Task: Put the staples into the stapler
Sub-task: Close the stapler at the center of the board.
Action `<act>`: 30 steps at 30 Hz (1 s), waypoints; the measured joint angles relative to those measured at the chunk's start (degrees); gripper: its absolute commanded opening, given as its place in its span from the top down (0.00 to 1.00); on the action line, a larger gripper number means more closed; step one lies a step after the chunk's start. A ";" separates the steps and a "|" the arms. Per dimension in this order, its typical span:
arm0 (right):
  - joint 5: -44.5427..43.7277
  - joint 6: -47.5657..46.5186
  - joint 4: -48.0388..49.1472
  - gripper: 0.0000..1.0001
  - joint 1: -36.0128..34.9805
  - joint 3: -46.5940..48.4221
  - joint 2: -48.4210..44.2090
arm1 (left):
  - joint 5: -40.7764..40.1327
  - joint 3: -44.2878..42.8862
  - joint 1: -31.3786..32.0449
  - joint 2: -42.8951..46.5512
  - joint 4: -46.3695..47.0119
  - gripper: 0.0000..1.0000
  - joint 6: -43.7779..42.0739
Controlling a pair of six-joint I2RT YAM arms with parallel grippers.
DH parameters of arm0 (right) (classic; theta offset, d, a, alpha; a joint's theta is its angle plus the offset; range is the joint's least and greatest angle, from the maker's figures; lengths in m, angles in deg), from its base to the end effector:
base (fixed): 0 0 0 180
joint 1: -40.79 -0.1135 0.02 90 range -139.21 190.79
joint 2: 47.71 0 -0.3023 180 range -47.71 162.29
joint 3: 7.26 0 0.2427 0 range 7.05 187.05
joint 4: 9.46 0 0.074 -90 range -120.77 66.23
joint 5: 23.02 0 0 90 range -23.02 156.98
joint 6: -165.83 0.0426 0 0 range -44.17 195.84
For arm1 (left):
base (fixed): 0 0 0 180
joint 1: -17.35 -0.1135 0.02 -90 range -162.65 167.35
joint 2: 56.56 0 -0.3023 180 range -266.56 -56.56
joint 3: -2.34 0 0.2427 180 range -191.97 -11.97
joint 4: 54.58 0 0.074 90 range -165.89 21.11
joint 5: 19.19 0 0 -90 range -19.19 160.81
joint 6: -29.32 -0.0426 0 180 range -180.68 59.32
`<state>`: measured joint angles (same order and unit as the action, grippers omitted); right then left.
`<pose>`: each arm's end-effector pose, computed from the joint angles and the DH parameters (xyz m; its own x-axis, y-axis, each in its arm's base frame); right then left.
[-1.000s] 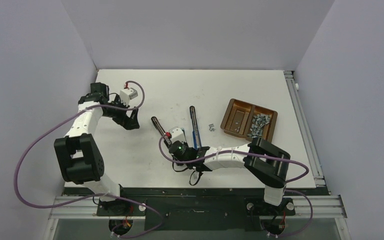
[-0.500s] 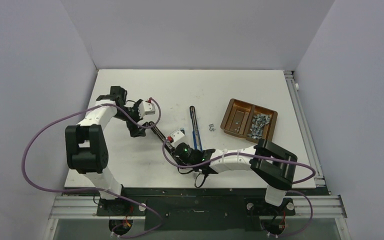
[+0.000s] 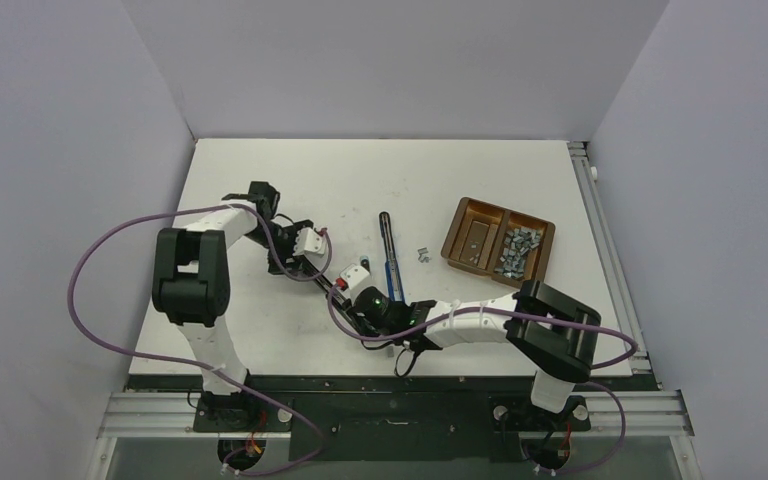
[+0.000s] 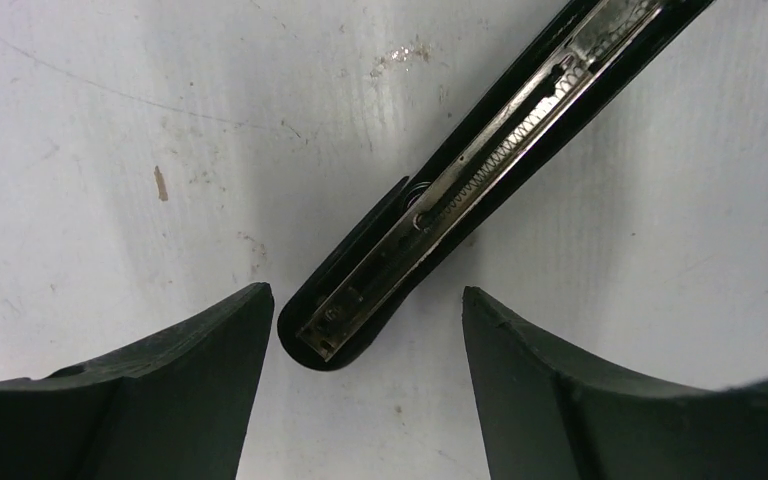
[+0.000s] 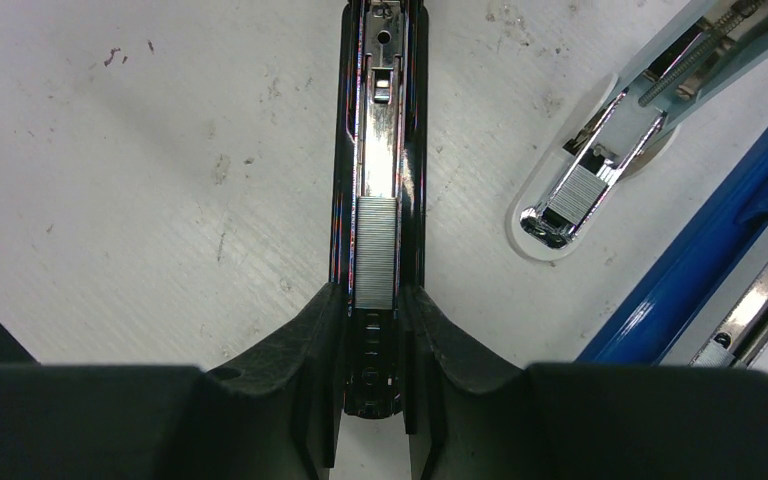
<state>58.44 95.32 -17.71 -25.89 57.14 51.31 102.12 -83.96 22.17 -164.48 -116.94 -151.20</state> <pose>0.1452 0.3210 0.1952 -0.5425 -0.4250 -0.7246 -0.7256 0.6717 0.1493 0.3471 -0.0515 0.2019 0.1351 0.8460 -0.5158 0.9898 -0.0912 0.1096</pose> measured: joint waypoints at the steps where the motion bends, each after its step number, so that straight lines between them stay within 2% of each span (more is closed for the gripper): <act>1: 0.11 -0.13 0.20 0.92 0.00 0.00 0.09 | -0.42 -0.02 0.02 -0.63 0.31 0.41 -0.94; 4: 0.55 -0.59 0.63 0.92 0.22 0.00 0.20 | -1.29 -0.46 0.02 -1.53 0.37 0.49 -3.17; 10: 1.14 -0.61 0.98 0.92 0.50 0.00 0.35 | -4.02 -0.92 0.02 -1.66 1.16 0.75 -7.39; 16: 1.11 -0.28 2.60 0.92 1.03 0.00 1.73 | -5.90 -0.90 0.74 0.20 0.70 0.76 -10.88; 21: 0.92 1.07 4.02 0.92 1.51 0.00 2.25 | -6.91 -0.46 2.78 6.93 0.81 0.76 -12.39; 30: -0.68 3.65 6.01 0.92 1.81 0.00 3.13 | -6.67 0.15 7.91 15.17 1.40 0.76 -9.92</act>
<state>57.77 98.97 -11.70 -24.07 57.14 54.44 95.46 -83.80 30.08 -149.31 -115.54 -161.12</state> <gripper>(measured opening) 0.218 0.341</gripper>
